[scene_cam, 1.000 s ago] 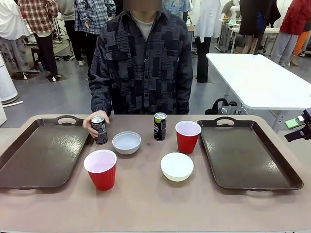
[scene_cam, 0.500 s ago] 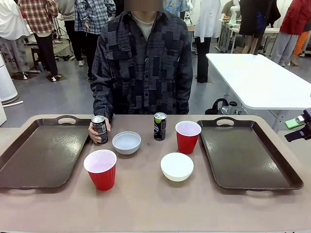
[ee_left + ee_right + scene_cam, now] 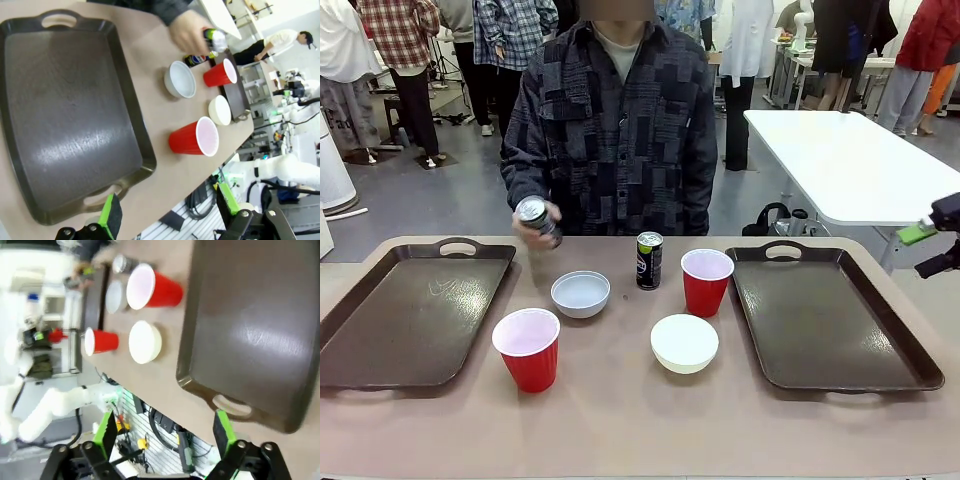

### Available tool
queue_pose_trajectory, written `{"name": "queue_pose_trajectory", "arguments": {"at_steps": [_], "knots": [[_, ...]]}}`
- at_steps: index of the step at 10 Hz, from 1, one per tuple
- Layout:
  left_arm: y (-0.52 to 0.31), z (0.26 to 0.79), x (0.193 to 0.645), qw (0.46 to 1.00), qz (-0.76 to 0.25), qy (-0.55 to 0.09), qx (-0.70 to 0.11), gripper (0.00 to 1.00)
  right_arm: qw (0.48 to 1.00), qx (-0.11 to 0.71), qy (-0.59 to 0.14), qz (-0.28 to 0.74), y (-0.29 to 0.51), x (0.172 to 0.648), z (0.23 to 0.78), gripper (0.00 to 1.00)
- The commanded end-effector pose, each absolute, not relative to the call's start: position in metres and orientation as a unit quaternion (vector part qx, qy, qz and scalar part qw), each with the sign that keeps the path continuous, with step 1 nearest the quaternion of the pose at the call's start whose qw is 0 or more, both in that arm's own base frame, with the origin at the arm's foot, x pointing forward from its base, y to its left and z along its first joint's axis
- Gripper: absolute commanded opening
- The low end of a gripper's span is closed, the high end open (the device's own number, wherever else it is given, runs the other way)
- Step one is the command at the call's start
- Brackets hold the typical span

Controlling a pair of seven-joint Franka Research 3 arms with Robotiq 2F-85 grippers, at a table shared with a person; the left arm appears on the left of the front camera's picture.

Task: Prepare tableware on both trays.
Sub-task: Pick up a Picnic Bowl from the table and place it on a Handle tray.

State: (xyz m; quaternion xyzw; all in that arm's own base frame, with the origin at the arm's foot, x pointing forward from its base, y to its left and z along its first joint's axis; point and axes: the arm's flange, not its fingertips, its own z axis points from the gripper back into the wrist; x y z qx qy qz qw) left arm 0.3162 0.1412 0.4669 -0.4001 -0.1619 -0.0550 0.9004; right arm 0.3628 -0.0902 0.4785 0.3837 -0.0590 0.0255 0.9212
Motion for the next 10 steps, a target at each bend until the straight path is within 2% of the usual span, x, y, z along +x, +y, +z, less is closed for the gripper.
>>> {"name": "queue_pose_trajectory", "arguments": {"at_steps": [1,4,7,10], "knots": [[0.143,0.467,0.316,0.897,-0.056,-0.165,-0.407,1.0,0.945,0.325,0.035,-0.001,-0.024,0.388,0.491,1.0],[0.143,0.467,0.316,0.897,-0.056,-0.165,-0.407,1.0,0.964,0.238,0.117,-0.003,0.067,0.428,0.485,1.0],[0.143,0.467,0.316,0.897,-0.056,-0.165,-0.407,1.0,0.979,0.156,0.129,-0.005,0.131,0.439,0.464,1.0],[0.143,0.467,0.316,0.897,-0.056,-0.165,-0.407,1.0,0.972,0.193,0.134,0.004,0.129,0.43,0.461,1.0]]}}
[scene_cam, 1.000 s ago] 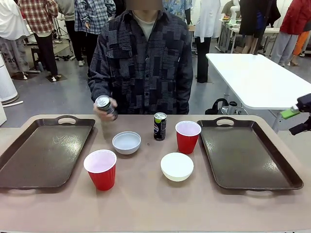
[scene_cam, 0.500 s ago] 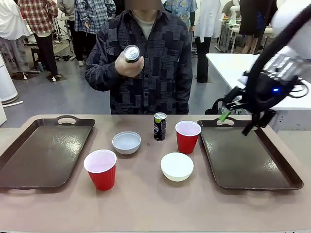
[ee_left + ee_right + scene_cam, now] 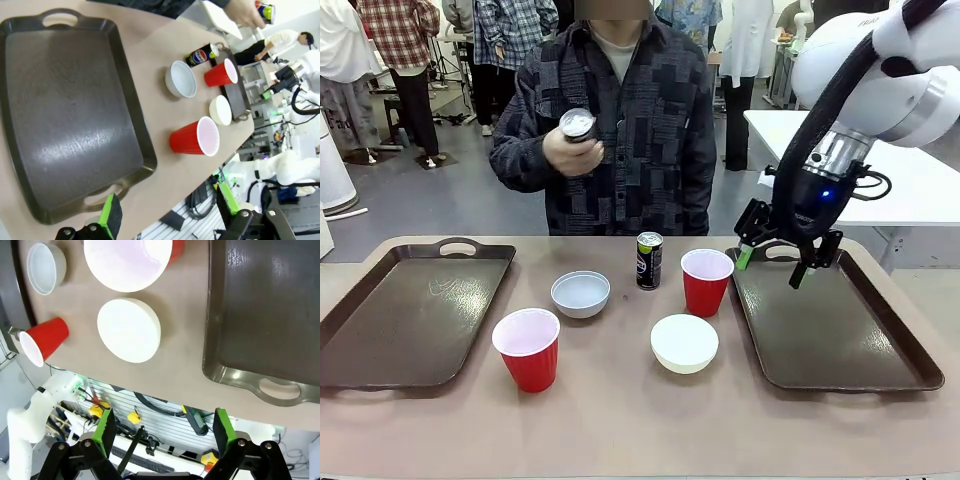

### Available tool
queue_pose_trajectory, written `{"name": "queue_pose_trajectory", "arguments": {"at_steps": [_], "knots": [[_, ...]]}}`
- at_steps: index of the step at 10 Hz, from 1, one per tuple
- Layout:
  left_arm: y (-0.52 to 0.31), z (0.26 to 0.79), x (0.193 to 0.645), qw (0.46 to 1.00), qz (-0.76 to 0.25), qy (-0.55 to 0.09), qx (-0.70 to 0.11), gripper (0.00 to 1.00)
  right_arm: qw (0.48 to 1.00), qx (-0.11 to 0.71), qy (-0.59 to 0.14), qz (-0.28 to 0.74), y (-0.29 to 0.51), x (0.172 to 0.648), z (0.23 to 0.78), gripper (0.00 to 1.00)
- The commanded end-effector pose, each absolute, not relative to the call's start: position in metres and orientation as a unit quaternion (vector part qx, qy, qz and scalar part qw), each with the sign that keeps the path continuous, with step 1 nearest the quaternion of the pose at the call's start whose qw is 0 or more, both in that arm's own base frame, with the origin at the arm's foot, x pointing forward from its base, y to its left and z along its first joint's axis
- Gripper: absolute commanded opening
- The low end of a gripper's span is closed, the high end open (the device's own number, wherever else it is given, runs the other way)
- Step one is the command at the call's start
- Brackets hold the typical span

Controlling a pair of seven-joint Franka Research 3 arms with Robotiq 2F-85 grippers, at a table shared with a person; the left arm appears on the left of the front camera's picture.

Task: Prepare tableware on both trays.
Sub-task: Pick up a Picnic Bowl from the table and place it on a Handle tray.

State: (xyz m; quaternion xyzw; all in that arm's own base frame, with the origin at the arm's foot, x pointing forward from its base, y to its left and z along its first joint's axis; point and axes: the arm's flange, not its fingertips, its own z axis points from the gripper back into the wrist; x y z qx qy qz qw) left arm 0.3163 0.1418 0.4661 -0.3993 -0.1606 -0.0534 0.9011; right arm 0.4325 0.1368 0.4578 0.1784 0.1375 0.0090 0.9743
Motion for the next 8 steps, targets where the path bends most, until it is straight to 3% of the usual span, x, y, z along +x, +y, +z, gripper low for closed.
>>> {"name": "queue_pose_trajectory", "arguments": {"at_steps": [1,5,8], "knots": [[0.143,0.467,0.316,0.897,-0.056,-0.165,-0.407,1.0,0.972,0.193,0.134,0.004,0.129,0.43,0.461,1.0],[0.143,0.467,0.316,0.897,-0.056,-0.165,-0.407,1.0,0.992,0.071,0.1,-0.007,0.188,0.436,0.417,1.0],[0.143,0.467,0.316,0.897,-0.056,-0.165,-0.407,1.0,0.998,0.046,0.043,-0.01,0.209,0.444,0.397,1.0]]}}
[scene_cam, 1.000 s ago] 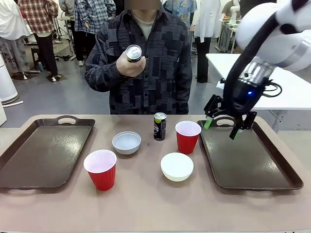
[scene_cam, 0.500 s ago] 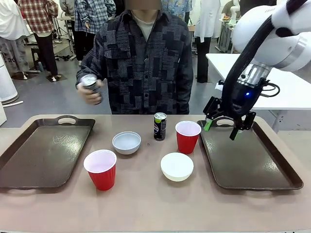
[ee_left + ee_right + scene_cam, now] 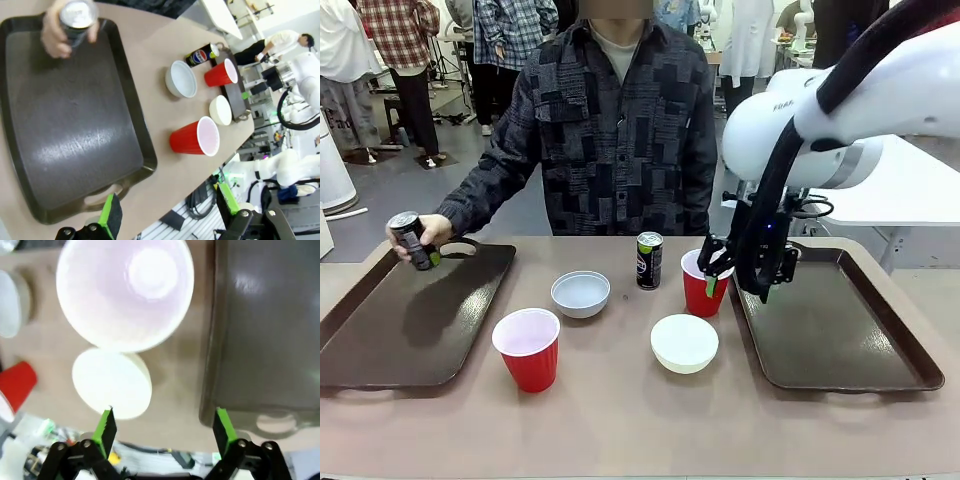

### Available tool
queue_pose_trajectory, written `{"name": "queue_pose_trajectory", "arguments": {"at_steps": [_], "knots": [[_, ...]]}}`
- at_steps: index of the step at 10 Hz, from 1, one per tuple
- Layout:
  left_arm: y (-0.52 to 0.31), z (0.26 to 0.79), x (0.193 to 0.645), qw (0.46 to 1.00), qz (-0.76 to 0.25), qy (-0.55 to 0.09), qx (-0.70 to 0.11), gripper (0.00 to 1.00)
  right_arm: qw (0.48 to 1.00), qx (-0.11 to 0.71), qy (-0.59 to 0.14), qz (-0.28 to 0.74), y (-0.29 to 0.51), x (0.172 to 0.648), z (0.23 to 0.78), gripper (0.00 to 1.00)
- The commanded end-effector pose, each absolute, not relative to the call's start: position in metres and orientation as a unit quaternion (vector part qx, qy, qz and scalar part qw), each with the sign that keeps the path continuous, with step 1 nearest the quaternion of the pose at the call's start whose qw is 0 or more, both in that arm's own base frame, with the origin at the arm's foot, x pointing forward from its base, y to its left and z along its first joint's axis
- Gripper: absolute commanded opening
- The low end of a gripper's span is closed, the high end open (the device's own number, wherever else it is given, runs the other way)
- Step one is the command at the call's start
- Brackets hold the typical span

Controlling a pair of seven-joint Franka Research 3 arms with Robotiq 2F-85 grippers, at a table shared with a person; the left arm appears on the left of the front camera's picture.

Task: Prepare tableware on both trays.
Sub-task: Pick up a Picnic Bowl from the table and place it on a Handle tray.

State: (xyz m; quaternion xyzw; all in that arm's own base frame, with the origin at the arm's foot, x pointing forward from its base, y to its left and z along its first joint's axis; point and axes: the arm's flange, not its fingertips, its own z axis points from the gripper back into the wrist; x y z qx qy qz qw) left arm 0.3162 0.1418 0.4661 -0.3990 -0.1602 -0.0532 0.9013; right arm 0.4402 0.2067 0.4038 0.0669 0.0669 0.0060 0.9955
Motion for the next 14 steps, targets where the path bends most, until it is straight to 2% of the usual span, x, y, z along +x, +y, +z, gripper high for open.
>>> {"name": "queue_pose_trajectory", "arguments": {"at_steps": [1,5,9,10,11,12,13,14], "knots": [[0.143,0.467,0.316,0.897,-0.056,-0.165,-0.407,1.0,0.999,0.037,0.023,-0.007,0.212,0.446,0.391,1.0],[0.143,0.467,0.316,0.897,-0.056,-0.165,-0.407,1.0,0.996,0.053,0.06,0.027,0.233,0.443,0.353,1.0],[0.143,0.467,0.316,0.897,-0.056,-0.165,-0.407,1.0,0.995,0.033,0.071,0.06,0.25,0.43,0.33,1.0],[0.143,0.467,0.316,0.897,-0.056,-0.165,-0.407,1.0,0.993,0.03,0.081,0.078,0.252,0.429,0.323,0.88],[0.143,0.467,0.316,0.897,-0.056,-0.165,-0.407,1.0,0.993,0.028,0.083,0.078,0.253,0.428,0.322,0.41],[0.143,0.467,0.316,0.897,-0.056,-0.165,-0.407,1.0,0.993,0.029,0.082,0.078,0.254,0.428,0.321,0.29],[0.143,0.467,0.316,0.897,-0.056,-0.165,-0.407,1.0,0.993,0.029,0.081,0.076,0.254,0.429,0.32,0.36],[0.143,0.467,0.316,0.897,-0.056,-0.165,-0.407,1.0,0.993,0.03,0.085,0.075,0.255,0.43,0.32,0.0]]}}
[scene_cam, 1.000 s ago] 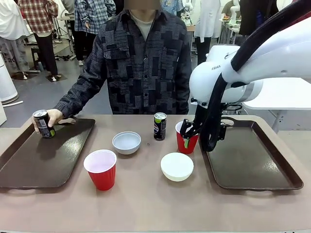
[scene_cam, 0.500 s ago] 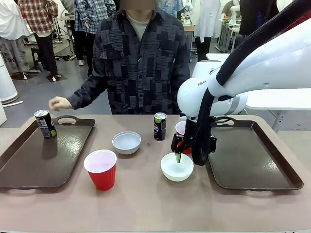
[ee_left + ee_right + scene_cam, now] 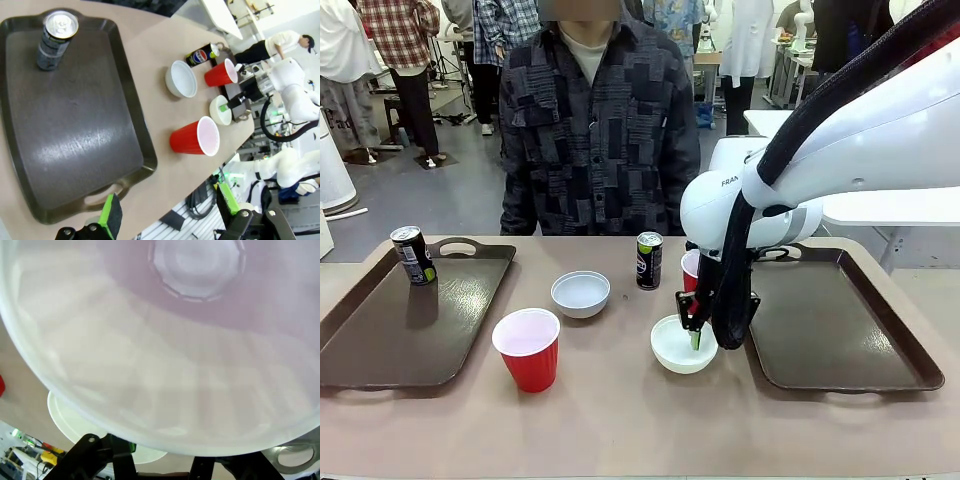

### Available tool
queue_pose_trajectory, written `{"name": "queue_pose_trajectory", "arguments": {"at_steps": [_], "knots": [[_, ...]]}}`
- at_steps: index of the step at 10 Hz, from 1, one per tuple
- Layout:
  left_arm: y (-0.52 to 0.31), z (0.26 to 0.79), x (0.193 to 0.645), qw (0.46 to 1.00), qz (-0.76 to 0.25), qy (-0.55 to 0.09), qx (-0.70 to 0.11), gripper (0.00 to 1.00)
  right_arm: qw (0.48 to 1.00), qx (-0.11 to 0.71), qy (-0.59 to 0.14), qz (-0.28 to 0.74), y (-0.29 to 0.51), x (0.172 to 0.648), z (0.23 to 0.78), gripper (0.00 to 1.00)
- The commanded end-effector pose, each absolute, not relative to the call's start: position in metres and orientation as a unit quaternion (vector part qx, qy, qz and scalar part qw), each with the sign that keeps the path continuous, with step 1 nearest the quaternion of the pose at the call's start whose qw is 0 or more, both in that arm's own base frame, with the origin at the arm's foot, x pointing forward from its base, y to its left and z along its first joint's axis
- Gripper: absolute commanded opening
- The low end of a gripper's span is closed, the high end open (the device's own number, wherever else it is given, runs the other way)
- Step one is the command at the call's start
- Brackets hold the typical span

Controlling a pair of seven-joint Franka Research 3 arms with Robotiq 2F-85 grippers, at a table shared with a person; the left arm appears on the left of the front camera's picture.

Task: Prepare tableware on both trays.
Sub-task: Pick up a Picnic Bowl from the table and place it on a Handle tray.

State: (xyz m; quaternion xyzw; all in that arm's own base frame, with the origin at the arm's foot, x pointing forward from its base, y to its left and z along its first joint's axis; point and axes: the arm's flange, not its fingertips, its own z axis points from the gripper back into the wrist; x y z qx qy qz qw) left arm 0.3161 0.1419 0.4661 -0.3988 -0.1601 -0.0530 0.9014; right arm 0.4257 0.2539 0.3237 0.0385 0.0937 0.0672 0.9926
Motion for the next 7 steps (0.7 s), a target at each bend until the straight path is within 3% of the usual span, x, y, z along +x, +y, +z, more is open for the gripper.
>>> {"name": "queue_pose_trajectory", "arguments": {"at_steps": [1,7], "knots": [[0.1428,0.4666,0.3158,0.897,-0.056,-0.165,-0.407,1.0,0.993,0.032,0.089,0.073,0.2537,0.4302,0.321,0.0],[0.1428,0.4666,0.3158,0.897,-0.056,-0.165,-0.407,1.0,0.989,0.046,0.111,0.086,0.2538,0.4285,0.33,0.04]]}}
